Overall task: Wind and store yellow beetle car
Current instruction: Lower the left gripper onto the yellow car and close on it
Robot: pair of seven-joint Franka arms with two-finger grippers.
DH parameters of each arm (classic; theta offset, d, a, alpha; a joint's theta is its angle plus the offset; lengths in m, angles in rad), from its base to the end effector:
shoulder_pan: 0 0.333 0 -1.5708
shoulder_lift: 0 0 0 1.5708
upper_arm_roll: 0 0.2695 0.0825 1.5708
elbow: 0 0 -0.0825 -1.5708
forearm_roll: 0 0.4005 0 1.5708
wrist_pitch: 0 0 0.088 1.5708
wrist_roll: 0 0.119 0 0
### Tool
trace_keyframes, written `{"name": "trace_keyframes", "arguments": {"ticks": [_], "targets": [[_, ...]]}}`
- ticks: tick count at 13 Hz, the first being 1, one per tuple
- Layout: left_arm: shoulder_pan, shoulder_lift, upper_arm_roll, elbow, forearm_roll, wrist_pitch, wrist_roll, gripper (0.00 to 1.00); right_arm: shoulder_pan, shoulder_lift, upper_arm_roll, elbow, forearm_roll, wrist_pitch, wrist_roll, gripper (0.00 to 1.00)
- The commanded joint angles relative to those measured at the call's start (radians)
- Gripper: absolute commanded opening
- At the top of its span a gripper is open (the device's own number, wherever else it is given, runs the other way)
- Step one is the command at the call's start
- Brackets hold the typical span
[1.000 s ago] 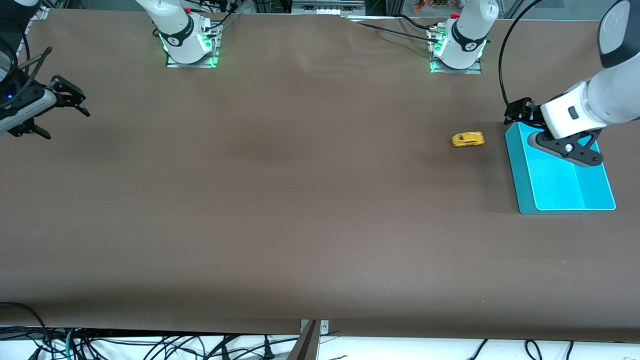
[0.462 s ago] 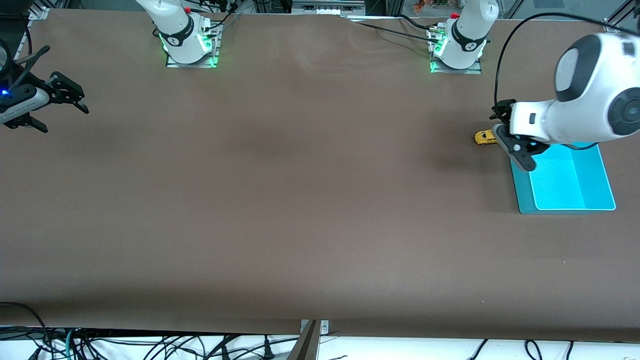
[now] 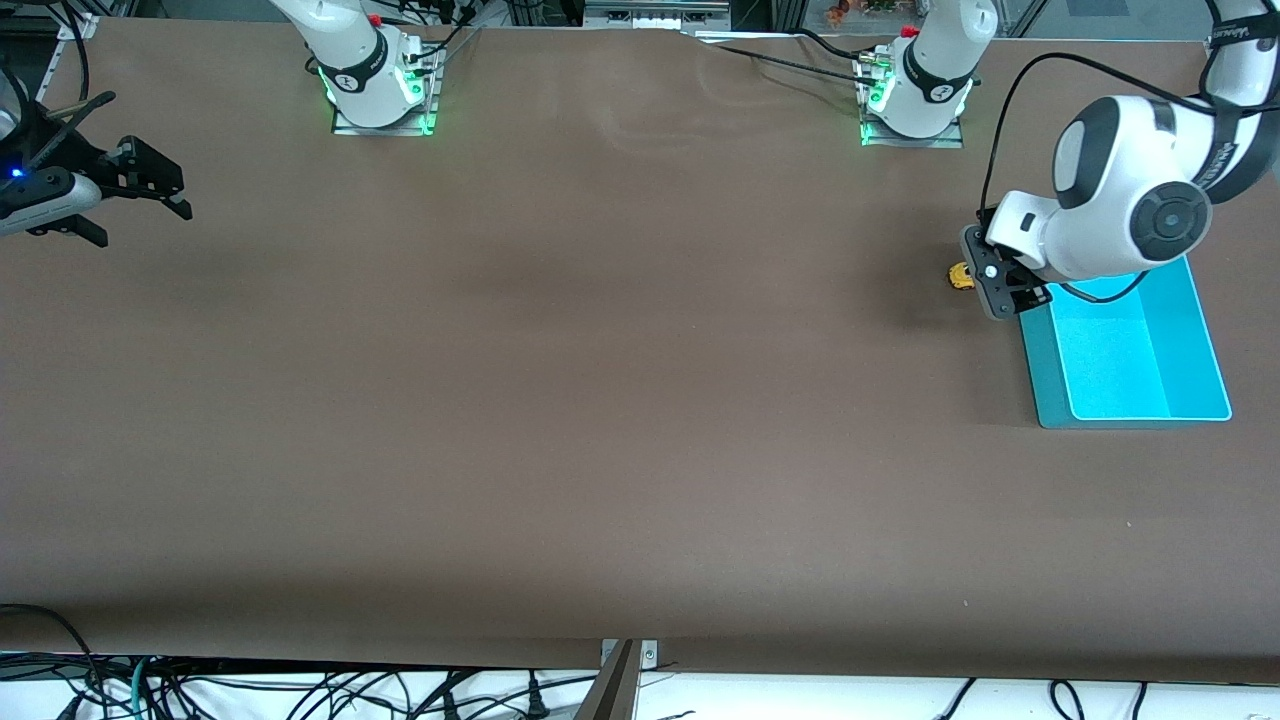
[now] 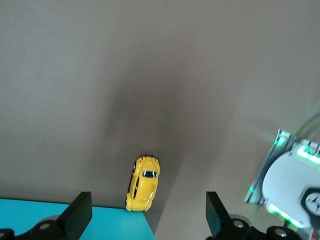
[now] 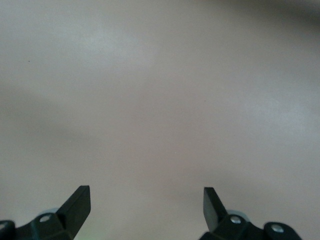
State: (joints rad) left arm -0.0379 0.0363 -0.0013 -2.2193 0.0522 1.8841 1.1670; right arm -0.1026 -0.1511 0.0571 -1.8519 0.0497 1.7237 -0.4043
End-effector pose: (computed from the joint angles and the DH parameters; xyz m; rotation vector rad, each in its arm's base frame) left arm 0.4933 -0.0149 0.2672 2.3999 -1.6982 -0.5035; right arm 0.5393 -0.0181 0.5247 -3.0589 -0.5428 -0.0484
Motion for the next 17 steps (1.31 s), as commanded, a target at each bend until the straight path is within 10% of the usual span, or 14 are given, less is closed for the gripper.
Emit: {"name": "trace_keyframes", "arguments": {"ticks": [1, 17], "targets": [[0.013, -0.058, -0.002, -0.124, 0.040, 0.078, 0.043, 1.00, 0.011, 0.001, -0.014, 0.017, 0.012, -0.024, 0.016, 1.00], [0.145, -0.009, -0.002, -0.447, 0.230, 0.633, 0.197, 1.00, 0.011, 0.002, -0.010, 0.003, -0.001, -0.015, 0.016, 1.00]]}}
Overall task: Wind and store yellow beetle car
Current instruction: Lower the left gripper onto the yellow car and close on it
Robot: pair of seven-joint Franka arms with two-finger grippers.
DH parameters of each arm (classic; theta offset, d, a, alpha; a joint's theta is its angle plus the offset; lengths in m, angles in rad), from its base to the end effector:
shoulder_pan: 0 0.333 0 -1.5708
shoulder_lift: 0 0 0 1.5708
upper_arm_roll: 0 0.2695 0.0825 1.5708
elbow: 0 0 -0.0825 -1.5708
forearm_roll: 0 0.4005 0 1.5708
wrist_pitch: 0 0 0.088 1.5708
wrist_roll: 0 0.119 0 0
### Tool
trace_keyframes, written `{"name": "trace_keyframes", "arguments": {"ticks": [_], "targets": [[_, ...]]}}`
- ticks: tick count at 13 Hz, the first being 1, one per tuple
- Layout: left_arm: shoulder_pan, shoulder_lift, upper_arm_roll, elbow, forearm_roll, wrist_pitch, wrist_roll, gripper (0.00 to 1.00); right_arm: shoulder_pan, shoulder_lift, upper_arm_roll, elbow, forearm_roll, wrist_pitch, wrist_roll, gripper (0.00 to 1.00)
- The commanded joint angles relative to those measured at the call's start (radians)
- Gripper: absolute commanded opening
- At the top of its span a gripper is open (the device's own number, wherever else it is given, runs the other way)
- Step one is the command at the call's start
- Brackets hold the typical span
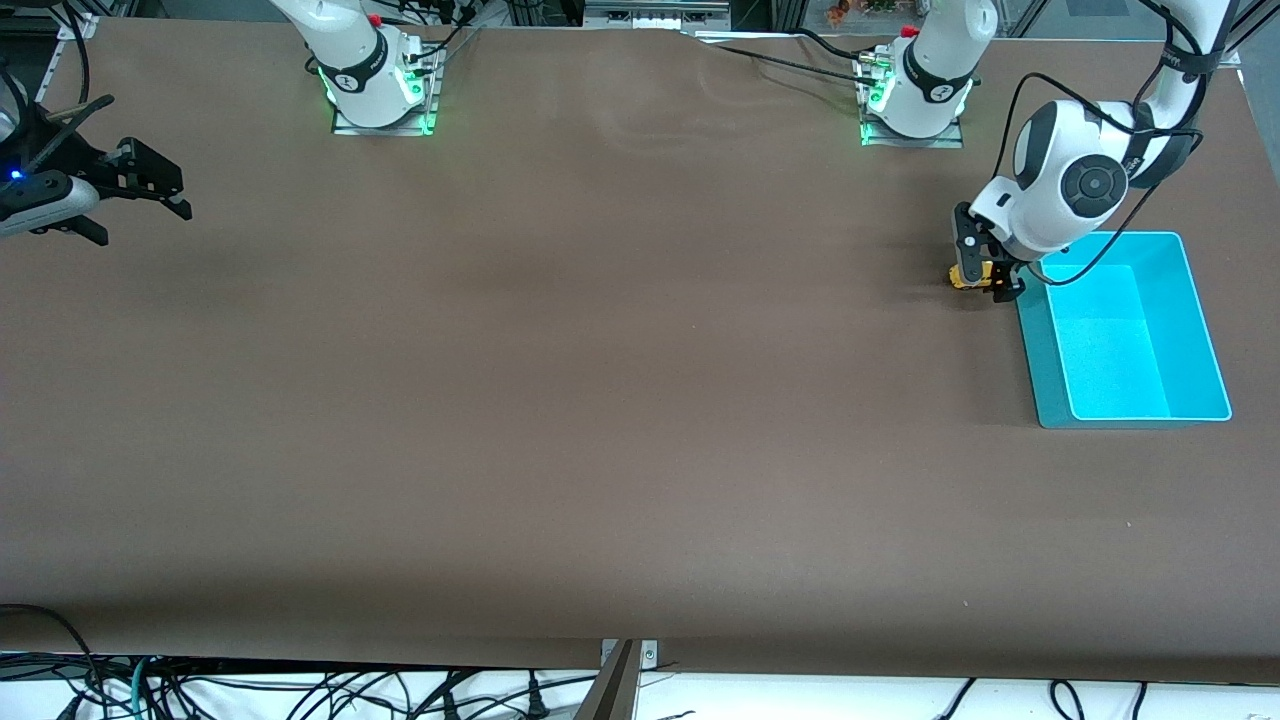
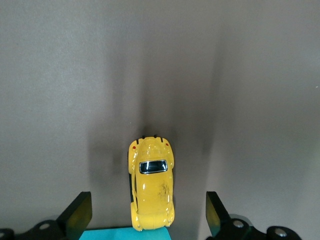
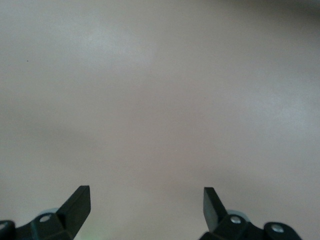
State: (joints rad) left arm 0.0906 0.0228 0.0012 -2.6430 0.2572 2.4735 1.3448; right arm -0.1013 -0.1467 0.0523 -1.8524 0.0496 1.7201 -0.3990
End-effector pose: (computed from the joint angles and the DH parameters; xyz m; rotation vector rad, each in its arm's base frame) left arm 0.4073 0.0387 0.1488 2.2985 -2.0790 -0.3663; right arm 0.5396 -0.0201 0.5218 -3.0587 -0.5289 -0.0358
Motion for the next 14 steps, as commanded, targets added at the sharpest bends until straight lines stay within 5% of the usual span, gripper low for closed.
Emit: {"name": "trace_keyframes", "arguments": {"ticks": [1, 10, 13, 14], "targets": [[0.020, 0.009, -0.004, -0.031, 0.025, 0.064, 0.020, 1.00, 0.009, -0.001, -0.003, 0.004, 0.001, -0.011, 0.011, 1.00], [0.060, 0.063, 0.000, -0.095, 0.072, 0.217, 0.020, 0.96, 0.009, 0.007, -0.003, 0.004, -0.001, -0.011, 0.009, 1.00], [0.072, 0.063, 0.008, -0.095, 0.120, 0.239, 0.022, 0.60, 0.009, 0.007, -0.002, 0.004, -0.001, -0.011, 0.009, 1.00], [0.072, 0.062, 0.010, -0.095, 0.120, 0.239, 0.024, 0.33, 0.009, 0.007, -0.002, 0.006, -0.001, -0.011, 0.008, 1.00]]}}
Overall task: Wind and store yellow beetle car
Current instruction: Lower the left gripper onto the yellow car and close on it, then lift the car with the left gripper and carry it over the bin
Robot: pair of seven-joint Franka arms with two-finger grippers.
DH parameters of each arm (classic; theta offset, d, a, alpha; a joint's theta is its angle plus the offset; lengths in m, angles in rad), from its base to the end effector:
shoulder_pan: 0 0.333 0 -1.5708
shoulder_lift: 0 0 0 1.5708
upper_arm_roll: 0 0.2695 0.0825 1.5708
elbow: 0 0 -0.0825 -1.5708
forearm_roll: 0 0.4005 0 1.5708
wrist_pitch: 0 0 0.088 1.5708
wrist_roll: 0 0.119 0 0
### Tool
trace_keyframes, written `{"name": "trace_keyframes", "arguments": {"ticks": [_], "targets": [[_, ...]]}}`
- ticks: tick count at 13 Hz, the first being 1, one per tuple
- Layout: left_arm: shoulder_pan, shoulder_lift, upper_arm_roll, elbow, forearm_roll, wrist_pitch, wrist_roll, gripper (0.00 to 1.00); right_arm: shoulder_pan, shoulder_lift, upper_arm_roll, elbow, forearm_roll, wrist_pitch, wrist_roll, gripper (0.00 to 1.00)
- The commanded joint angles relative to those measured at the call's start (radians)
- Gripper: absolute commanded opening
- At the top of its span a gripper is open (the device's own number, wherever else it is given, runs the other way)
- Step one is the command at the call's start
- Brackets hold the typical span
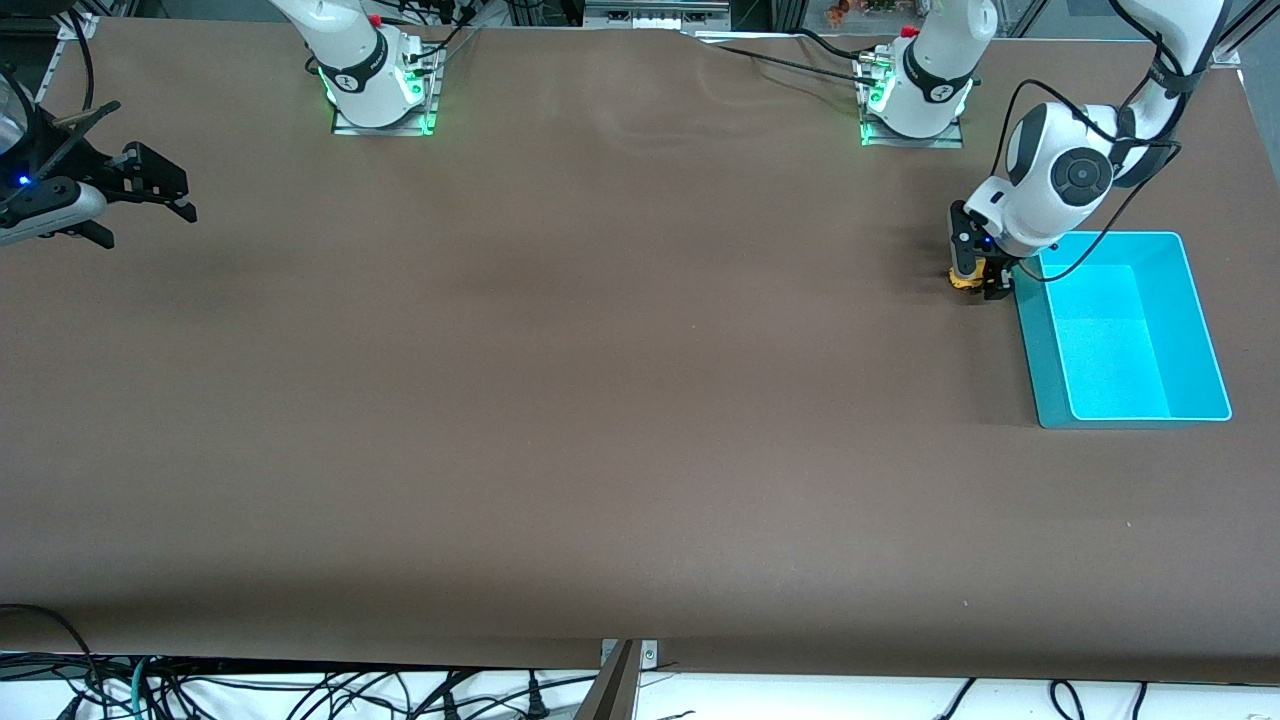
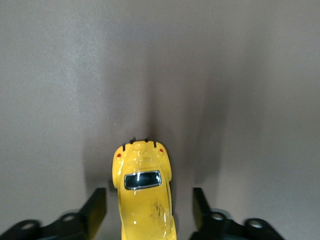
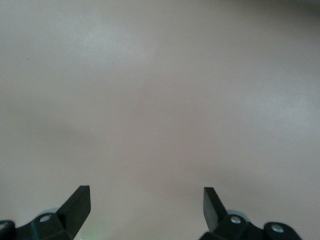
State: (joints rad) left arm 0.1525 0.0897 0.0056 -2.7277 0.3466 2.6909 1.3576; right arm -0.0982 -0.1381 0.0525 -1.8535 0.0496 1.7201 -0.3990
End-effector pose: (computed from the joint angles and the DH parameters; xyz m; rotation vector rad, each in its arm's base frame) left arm 0.3795 0.0512 0.1110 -2.2595 2.1508 0.2825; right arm 0.5412 -0.0185 0.5166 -3.0555 -0.5332 -0.0212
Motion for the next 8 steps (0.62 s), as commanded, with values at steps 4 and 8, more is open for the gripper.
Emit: {"name": "trace_keyframes", "arguments": {"ticks": [4, 8], "targets": [[0.010, -0.012, 0.007, -0.007, 0.031, 0.020, 0.011, 0.00, 0.006, -0.002, -0.002, 0.007, 0.000, -0.011, 0.008, 1.00], [-0.007, -0.065, 0.002, 0.020, 0.014, -0.069, 0.008, 0.00, 0.006, -0.002, -0.002, 0.007, 0.000, -0.011, 0.006, 1.00]]}}
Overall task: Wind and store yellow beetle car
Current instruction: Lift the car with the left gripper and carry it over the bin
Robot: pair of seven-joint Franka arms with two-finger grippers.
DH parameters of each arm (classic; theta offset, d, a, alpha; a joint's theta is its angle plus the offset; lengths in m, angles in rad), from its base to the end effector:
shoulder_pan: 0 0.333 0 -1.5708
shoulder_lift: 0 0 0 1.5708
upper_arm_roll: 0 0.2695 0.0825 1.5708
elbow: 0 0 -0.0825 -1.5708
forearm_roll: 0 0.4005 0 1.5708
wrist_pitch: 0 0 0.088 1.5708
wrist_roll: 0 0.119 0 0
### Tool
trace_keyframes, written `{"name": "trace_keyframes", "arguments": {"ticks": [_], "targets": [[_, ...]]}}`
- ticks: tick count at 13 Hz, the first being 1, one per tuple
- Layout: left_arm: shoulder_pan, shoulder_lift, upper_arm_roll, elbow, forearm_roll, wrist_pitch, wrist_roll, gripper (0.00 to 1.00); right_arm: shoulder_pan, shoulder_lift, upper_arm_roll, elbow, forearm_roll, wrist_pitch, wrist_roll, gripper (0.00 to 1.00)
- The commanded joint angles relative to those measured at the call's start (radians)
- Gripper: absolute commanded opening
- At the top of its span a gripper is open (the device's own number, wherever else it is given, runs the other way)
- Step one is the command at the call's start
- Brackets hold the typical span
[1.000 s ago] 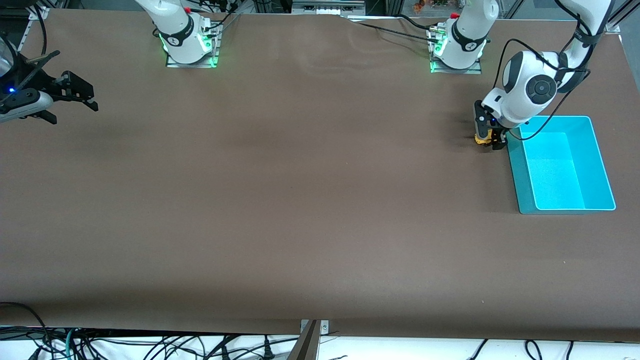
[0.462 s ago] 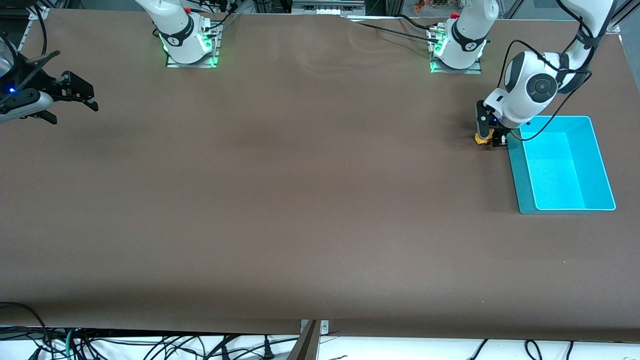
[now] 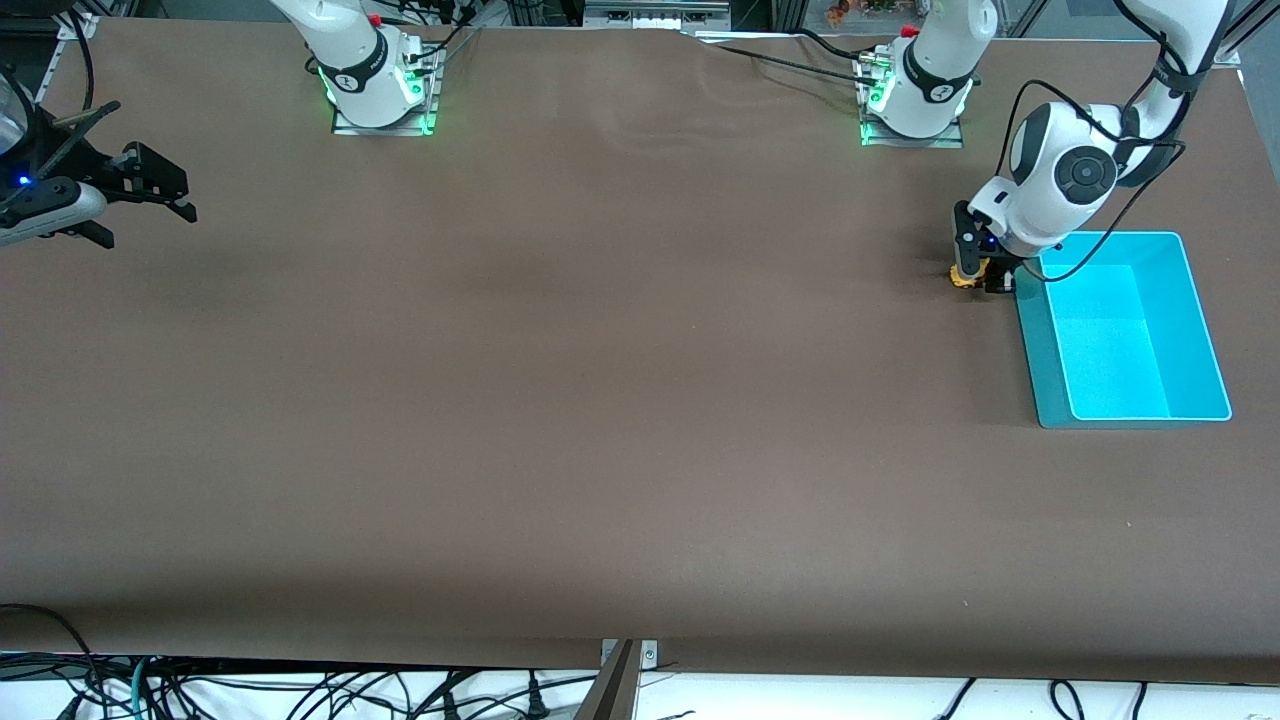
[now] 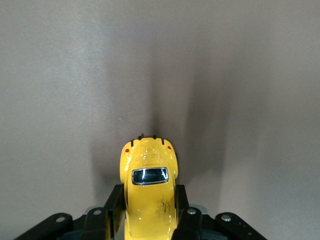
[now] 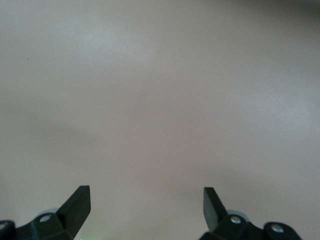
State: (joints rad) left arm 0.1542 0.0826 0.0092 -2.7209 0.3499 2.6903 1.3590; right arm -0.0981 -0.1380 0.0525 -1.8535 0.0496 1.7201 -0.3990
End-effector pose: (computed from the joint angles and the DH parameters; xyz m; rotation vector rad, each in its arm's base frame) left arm 0.3839 0.0540 0.1156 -2.2542 2.1416 0.2709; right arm 0.5412 -0.0184 0.5166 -3.0555 -0.5334 -0.0210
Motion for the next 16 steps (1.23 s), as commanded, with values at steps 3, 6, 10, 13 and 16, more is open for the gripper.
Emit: {"name": "trace_keyframes", "arguments": {"ticks": [3, 6, 10, 13, 16], "targets": [[-0.058, -0.107, -0.008, 0.082, -0.095, -0.263, 0.015, 0.00, 0.006, 0.000, -0.002, 0.008, 0.000, -0.011, 0.006, 1.00], [-0.058, -0.109, -0.017, 0.180, -0.213, -0.410, 0.098, 0.00, 0.006, -0.002, -0.002, 0.008, 0.000, -0.011, 0.006, 1.00], [-0.042, -0.110, -0.015, 0.311, -0.344, -0.588, 0.196, 0.00, 0.006, -0.002, -0.002, 0.008, 0.000, -0.011, 0.006, 1.00], [0.036, -0.101, -0.014, 0.452, -0.344, -0.722, 0.279, 0.00, 0.006, -0.002, 0.000, 0.008, 0.000, -0.013, 0.006, 1.00], [0.141, -0.054, -0.011, 0.573, -0.332, -0.788, 0.406, 0.00, 0.006, -0.002, 0.000, 0.008, 0.000, -0.013, 0.006, 1.00]]}}
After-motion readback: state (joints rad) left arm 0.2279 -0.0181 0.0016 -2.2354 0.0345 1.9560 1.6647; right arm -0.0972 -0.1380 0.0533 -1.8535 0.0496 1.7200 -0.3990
